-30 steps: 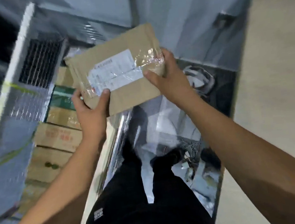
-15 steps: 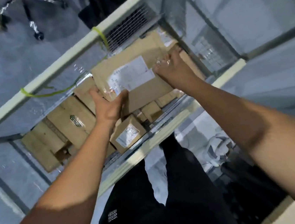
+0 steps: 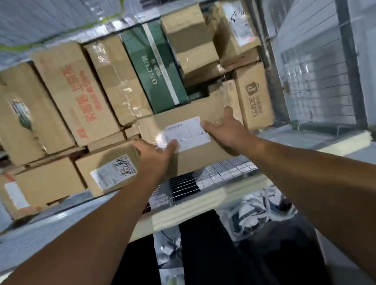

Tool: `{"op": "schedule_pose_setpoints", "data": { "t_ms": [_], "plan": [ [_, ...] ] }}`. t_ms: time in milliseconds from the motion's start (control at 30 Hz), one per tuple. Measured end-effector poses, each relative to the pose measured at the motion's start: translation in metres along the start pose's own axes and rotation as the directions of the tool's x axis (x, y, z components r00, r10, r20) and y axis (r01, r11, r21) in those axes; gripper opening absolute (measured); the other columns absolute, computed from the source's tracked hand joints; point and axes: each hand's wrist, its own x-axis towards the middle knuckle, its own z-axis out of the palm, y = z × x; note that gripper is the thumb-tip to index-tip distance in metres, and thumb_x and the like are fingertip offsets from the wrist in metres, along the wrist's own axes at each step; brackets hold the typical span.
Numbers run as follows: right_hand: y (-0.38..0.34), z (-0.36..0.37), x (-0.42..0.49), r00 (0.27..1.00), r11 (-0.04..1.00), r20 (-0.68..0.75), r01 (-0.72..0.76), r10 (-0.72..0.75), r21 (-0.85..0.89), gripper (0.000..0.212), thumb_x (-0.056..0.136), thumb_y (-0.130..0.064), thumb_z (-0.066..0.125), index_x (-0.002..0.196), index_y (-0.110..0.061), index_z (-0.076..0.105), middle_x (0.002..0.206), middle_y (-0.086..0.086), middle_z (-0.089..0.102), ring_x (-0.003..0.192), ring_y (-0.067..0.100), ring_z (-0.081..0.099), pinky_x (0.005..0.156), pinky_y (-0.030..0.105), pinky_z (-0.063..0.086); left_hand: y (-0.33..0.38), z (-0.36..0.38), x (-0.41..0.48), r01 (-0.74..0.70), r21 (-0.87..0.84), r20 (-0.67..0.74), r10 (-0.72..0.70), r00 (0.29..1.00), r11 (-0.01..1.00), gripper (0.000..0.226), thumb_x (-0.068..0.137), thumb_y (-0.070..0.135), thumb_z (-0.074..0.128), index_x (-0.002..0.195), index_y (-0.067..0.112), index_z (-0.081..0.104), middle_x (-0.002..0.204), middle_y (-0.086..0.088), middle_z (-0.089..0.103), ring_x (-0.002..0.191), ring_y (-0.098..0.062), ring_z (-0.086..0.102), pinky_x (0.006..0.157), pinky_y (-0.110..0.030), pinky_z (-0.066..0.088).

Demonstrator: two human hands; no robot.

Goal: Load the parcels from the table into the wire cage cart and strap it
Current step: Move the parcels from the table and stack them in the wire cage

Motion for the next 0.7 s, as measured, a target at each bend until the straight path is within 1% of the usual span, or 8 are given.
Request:
{"op": "schedule_pose_setpoints", "data": {
  "t_ms": [67, 100, 200, 367, 467, 567, 633, 700],
  "plan": [
    [0.012, 0.015, 0.019, 0.999, 1.0, 0.04, 0.003, -0.003, -0.015, 0.087, 0.094, -0.058, 0.066, 0.157, -0.02, 0.018, 0.117, 0.0, 0.056, 0.097, 0.019, 0.058, 0.075, 0.022, 0.041, -0.008, 0.007, 0.023, 0.035, 0.025, -0.058, -0.034, 0.998, 0.999, 0.083, 0.086, 0.048, 0.08, 0.139, 0.008, 0.03, 0.129, -0.01, 0.052, 0.119, -0.03, 0.056, 0.093, -0.04, 0.044],
    [0.015, 0.023, 0.028, 0.998, 1.0, 0.064, 0.01, -0.008, -0.021, 0.088, 0.094, -0.058, 0.066, 0.157, -0.02, 0.018, 0.126, 0.005, 0.059, 0.108, 0.025, 0.062, 0.079, 0.021, 0.043, -0.011, 0.009, 0.033, 0.068, 0.045, -0.078, -0.064, 0.995, 0.997, 0.09, 0.086, 0.051, 0.078, 0.146, 0.007, 0.028, 0.141, -0.015, 0.049, 0.129, -0.034, 0.052, 0.102, -0.04, 0.044],
    [0.015, 0.047, 0.05, 0.99, 0.999, 0.134, 0.038, -0.036, -0.012, 0.102, 0.09, -0.06, 0.069, 0.163, -0.026, 0.008, 0.158, 0.01, 0.047, 0.138, 0.033, 0.052, 0.11, 0.033, 0.04, -0.017, 0.009, 0.056, 0.223, 0.163, -0.154, -0.199, 0.968, 0.961, 0.117, 0.087, 0.063, 0.07, 0.162, 0.004, 0.003, 0.17, -0.019, 0.013, 0.154, -0.042, 0.02, 0.124, -0.049, 0.025],
    [0.002, 0.065, 0.066, 0.979, 1.0, 0.204, 0.027, -0.025, -0.004, 0.104, 0.079, -0.054, 0.074, 0.159, -0.031, 0.011, 0.135, 0.001, 0.061, 0.12, 0.029, 0.062, 0.102, 0.041, 0.052, -0.022, 0.006, 0.07, 0.24, 0.219, -0.165, -0.207, 0.964, 0.946, 0.119, 0.08, 0.058, 0.077, 0.163, 0.008, 0.008, 0.168, -0.017, 0.013, 0.153, -0.04, 0.019, 0.12, -0.055, 0.032],
    [-0.003, 0.064, 0.069, 0.979, 0.993, 0.203, 0.016, 0.009, -0.118, 0.117, 0.082, -0.049, 0.078, 0.163, -0.034, -0.005, 0.157, 0.012, 0.043, 0.135, 0.035, 0.051, 0.117, 0.05, 0.041, -0.02, 0.0, 0.071, 0.189, 0.315, -0.125, -0.157, 0.98, 0.93, 0.112, 0.083, 0.055, 0.076, 0.162, 0.01, 0.012, 0.168, -0.015, 0.014, 0.154, -0.037, 0.015, 0.123, -0.054, 0.026],
    [-0.009, 0.056, 0.06, 0.974, 0.971, 0.218, -0.003, 0.057, -0.239, 0.116, 0.089, -0.045, 0.077, 0.165, -0.031, -0.01, 0.159, 0.015, 0.041, 0.138, 0.037, 0.05, 0.117, 0.047, 0.041, -0.016, -0.006, 0.068, 0.161, 0.343, -0.103, -0.134, 0.986, 0.926, 0.104, 0.086, 0.055, 0.073, 0.163, 0.013, 0.016, 0.168, -0.013, 0.015, 0.155, -0.036, 0.015, 0.124, -0.053, 0.024],
    [-0.022, 0.048, 0.042, 0.974, 0.968, 0.222, 0.015, 0.042, -0.25, 0.106, 0.092, -0.045, 0.073, 0.166, -0.029, 0.0, 0.158, 0.013, 0.046, 0.135, 0.034, 0.054, 0.114, 0.042, 0.044, -0.01, -0.014, 0.061, 0.138, 0.319, -0.127, -0.102, 0.987, 0.938, 0.1, 0.085, 0.054, 0.073, 0.161, 0.016, 0.021, 0.167, -0.009, 0.018, 0.153, -0.033, 0.019, 0.121, -0.049, 0.027],
    [-0.038, 0.036, 0.016, 0.986, 0.968, 0.163, 0.082, -0.044, -0.237, 0.089, 0.094, -0.043, 0.07, 0.165, -0.027, 0.018, 0.157, 0.01, 0.048, 0.135, 0.03, 0.053, 0.109, 0.028, 0.041, -0.006, -0.023, 0.051, 0.069, 0.325, -0.118, -0.032, 0.992, 0.943, 0.096, 0.085, 0.055, 0.072, 0.16, 0.017, 0.026, 0.164, -0.008, 0.025, 0.15, -0.032, 0.026, 0.118, -0.047, 0.03]
  ]
}}
